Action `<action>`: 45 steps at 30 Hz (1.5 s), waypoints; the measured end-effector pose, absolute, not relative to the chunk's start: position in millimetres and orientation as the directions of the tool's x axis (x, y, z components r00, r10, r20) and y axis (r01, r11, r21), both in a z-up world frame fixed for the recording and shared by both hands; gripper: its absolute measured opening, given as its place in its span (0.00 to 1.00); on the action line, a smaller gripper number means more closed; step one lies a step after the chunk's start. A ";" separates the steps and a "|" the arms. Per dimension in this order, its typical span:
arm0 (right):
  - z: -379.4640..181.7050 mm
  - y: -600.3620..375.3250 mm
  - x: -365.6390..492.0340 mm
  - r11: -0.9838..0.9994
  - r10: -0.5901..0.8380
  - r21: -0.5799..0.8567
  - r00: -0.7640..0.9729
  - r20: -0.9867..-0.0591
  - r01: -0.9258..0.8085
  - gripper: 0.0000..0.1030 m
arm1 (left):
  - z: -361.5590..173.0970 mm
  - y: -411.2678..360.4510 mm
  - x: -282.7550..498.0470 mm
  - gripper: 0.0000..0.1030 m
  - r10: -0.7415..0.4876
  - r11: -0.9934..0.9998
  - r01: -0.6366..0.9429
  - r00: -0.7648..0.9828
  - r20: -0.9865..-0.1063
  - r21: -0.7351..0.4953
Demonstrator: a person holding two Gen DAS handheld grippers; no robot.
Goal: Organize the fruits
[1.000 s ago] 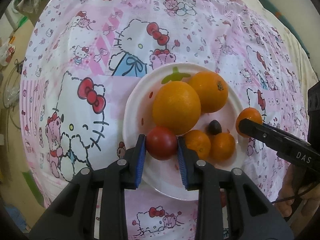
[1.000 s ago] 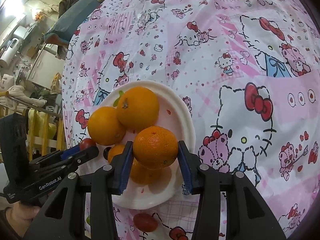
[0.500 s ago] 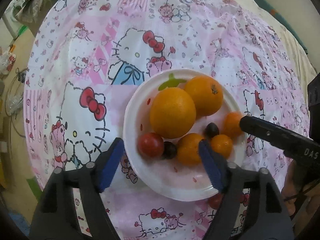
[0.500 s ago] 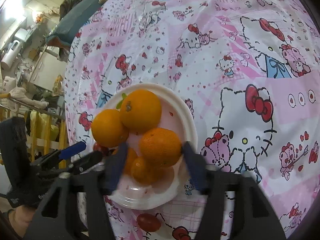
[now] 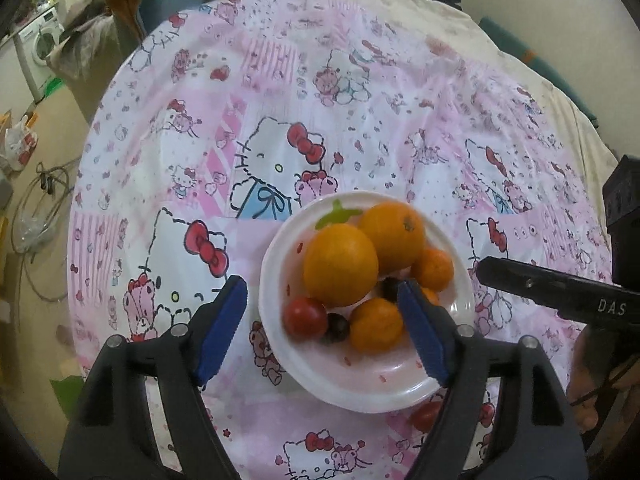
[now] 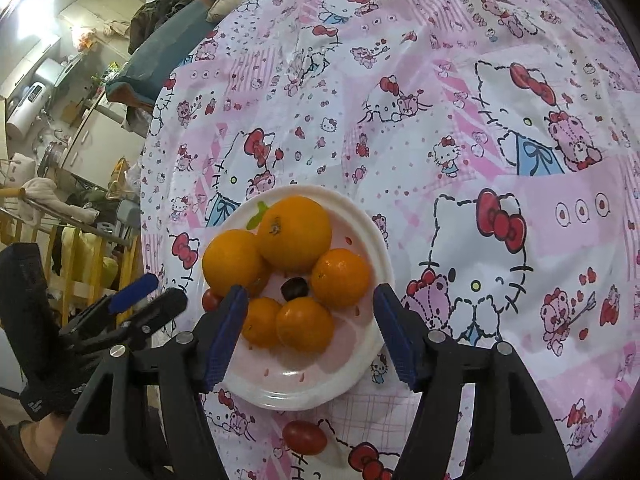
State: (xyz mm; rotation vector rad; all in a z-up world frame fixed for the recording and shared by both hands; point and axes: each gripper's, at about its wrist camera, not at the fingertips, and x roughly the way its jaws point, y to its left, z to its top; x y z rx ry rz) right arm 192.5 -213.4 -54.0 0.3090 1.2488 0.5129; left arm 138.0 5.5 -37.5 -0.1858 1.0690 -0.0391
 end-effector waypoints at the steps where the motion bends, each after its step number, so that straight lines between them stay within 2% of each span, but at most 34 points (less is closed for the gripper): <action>1: -53.1 -213.9 192.0 0.848 0.528 0.491 0.225 -0.819 -0.199 0.66 | -36.5 5.9 137.8 0.73 -0.110 0.985 -0.066 0.479 -0.871 -0.160; 9: -36.6 -222.9 177.6 0.850 0.526 0.489 0.260 -0.810 -0.196 0.66 | -26.0 1.2 125.0 0.73 -0.036 0.997 -0.046 0.500 -0.865 -0.068; 25: -30.6 -240.8 128.6 0.860 0.509 0.486 0.229 -0.830 -0.154 0.66 | -0.4 13.1 83.3 0.73 -0.013 0.997 -0.060 0.546 -0.838 -0.055; 32: -59.0 -233.1 109.9 0.875 0.479 0.458 0.130 -0.868 -0.157 0.66 | -7.1 12.0 63.7 0.73 -0.030 0.996 -0.053 0.508 -0.861 -0.066; 40: -101.0 -191.9 93.7 0.890 0.384 0.369 0.004 -0.923 -0.266 0.66 | -10.3 13.5 52.0 0.73 -0.037 0.994 -0.069 0.502 -0.864 -0.083; 45: -115.7 -187.6 97.7 0.884 0.411 0.407 -0.034 -0.911 -0.231 0.66 | -13.8 17.7 49.4 0.73 -0.045 0.992 -0.077 0.492 -0.869 -0.095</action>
